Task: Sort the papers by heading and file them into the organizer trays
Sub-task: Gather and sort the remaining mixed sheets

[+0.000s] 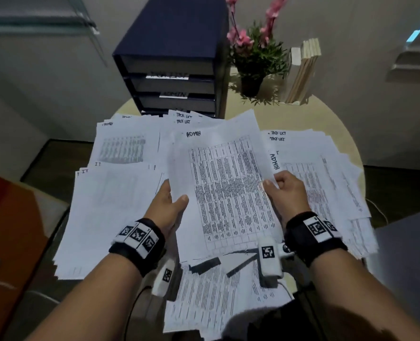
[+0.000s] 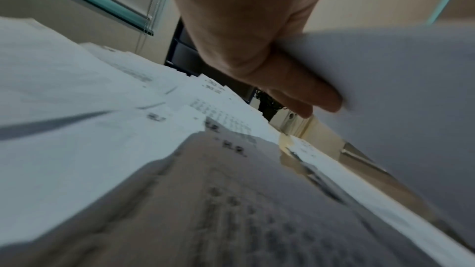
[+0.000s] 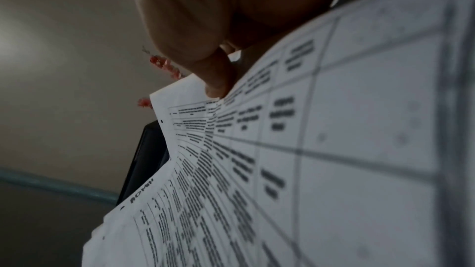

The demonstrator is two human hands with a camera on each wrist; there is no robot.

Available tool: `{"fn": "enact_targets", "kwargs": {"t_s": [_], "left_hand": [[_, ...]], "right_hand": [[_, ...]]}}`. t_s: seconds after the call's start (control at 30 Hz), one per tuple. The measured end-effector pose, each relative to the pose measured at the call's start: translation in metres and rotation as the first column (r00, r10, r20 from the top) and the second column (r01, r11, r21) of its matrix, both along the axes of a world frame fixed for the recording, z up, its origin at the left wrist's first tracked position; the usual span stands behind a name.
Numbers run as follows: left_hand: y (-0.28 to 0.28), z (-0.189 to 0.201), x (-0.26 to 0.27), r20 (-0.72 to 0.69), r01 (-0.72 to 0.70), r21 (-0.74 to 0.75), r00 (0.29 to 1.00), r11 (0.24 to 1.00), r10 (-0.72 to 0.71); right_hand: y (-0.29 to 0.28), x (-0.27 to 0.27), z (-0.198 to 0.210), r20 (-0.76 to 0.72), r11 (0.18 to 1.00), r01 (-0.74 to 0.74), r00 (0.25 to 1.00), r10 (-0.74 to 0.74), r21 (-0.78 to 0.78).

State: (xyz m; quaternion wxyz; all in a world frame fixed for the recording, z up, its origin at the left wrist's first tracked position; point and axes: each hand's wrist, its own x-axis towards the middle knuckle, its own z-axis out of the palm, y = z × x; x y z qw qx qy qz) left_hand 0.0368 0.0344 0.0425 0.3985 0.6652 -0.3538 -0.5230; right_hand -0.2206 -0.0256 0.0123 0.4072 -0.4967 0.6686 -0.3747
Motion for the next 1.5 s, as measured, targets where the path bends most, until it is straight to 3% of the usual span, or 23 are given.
{"fn": "enact_targets", "kwargs": {"t_s": [0.1,0.2,0.27,0.3,0.43,0.57,0.7,0.83,1.0,1.13,1.2,1.3,1.5], "left_hand": [[0.012,-0.018,0.037,0.058,0.016,-0.007,0.998,1.0,-0.015],[0.022,-0.068,0.079,0.056,-0.031,0.019,0.998,0.999,0.03],[0.031,-0.066,0.09,0.058,-0.024,0.099,0.998,0.995,0.018],[0.037,-0.045,0.087,0.054,-0.011,0.112,0.999,0.994,0.005],[0.045,-0.052,0.104,0.044,-0.026,0.132,0.999,0.991,0.02],[0.051,-0.07,0.118,-0.032,-0.104,0.121,0.994,0.987,0.109],[0.052,-0.076,0.12,-0.082,-0.151,0.064,0.984,0.987,0.156],[0.052,-0.08,0.118,-0.161,-0.21,0.066,0.963,0.976,0.218],[0.049,-0.084,0.118,-0.218,-0.232,0.039,0.947,0.972,0.235],[0.047,-0.083,0.116,-0.221,-0.247,0.006,0.945,0.969,0.242],[0.047,-0.083,0.115,-0.23,-0.261,0.008,0.939,0.965,0.255],[0.047,-0.079,0.11,-0.232,-0.272,-0.006,0.937,0.962,0.263],[0.045,-0.084,0.11,-0.019,-0.219,-0.05,0.976,0.974,0.218]], "right_hand": [[0.009,0.033,-0.007,-0.077,0.999,-0.043,0.996,0.044,0.006],[0.017,0.057,-0.02,-0.115,0.999,-0.038,0.992,0.041,0.036],[0.022,0.069,-0.027,-0.134,0.998,-0.03,0.99,0.038,0.062],[0.025,0.073,-0.03,-0.156,0.997,-0.034,0.987,0.045,0.075],[0.04,0.085,-0.037,-0.246,0.987,-0.06,0.965,0.095,0.146],[0.052,0.087,-0.039,-0.094,0.97,0.01,0.995,0.014,0.243],[0.053,0.089,-0.029,0.165,0.964,-0.1,0.984,0.06,0.245],[0.05,0.096,-0.034,0.17,0.976,-0.131,0.98,0.101,0.176],[0.055,0.092,-0.022,0.369,0.968,-0.185,0.923,0.112,0.17],[0.057,0.084,-0.026,0.355,0.98,-0.169,0.927,0.122,0.103],[0.055,0.083,-0.03,0.271,0.987,-0.15,0.954,0.128,0.063],[0.051,0.083,-0.036,0.267,0.997,-0.038,0.964,0.019,0.066],[0.041,0.076,-0.035,0.054,0.993,0.104,0.993,-0.107,0.052]]}}
